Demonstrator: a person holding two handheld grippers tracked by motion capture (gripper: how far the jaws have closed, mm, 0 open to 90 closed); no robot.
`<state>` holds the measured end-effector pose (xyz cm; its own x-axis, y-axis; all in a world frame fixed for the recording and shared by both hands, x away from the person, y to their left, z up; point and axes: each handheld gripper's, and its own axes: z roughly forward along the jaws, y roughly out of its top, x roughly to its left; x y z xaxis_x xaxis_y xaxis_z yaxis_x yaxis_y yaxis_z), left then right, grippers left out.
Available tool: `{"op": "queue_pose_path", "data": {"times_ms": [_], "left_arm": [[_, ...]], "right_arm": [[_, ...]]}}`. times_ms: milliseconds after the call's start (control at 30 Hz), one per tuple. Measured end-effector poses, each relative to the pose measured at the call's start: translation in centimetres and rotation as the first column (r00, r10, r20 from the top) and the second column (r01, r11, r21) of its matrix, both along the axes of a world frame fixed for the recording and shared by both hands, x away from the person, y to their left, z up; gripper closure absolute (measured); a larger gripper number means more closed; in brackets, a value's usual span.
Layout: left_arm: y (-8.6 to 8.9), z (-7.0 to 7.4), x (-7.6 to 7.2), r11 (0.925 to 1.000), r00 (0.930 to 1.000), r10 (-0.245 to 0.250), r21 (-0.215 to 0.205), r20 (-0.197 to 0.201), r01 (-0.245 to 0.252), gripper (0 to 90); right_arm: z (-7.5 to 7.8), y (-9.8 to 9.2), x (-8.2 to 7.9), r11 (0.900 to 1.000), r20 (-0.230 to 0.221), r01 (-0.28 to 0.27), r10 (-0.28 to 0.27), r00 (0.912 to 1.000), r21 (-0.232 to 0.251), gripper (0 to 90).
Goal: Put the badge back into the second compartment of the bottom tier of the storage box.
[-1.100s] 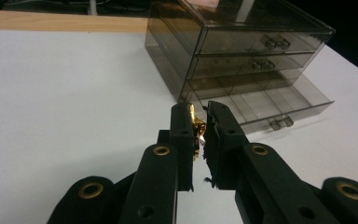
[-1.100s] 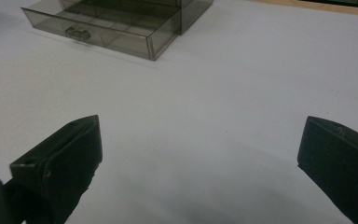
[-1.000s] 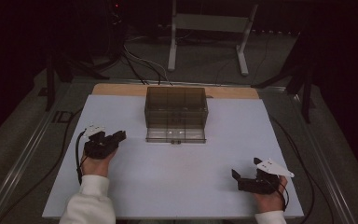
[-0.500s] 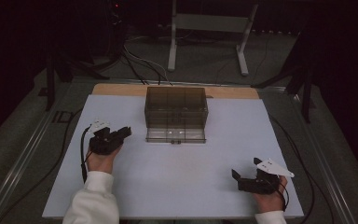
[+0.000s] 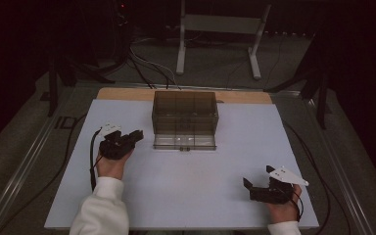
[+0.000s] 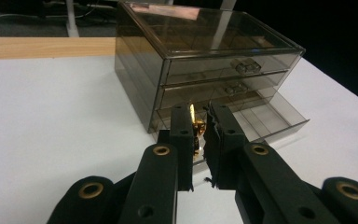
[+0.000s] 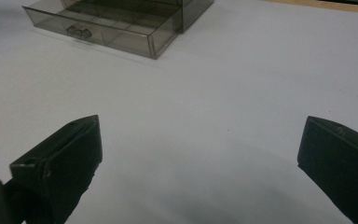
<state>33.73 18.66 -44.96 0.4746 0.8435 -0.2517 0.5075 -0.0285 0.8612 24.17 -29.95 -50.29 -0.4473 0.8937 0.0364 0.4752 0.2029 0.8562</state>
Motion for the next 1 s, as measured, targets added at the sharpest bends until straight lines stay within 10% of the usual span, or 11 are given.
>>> {"op": "queue_pose_path", "data": {"times_ms": [1000], "left_arm": [[-2.6,0.2,2.1,0.9998,0.9998,-0.020,-0.002,0.004,0.020,82.4]], "right_arm": [[-0.1,-0.1,0.1,1.000,-0.005,-0.003,0.003,1.0000,0.002,0.1]]}}
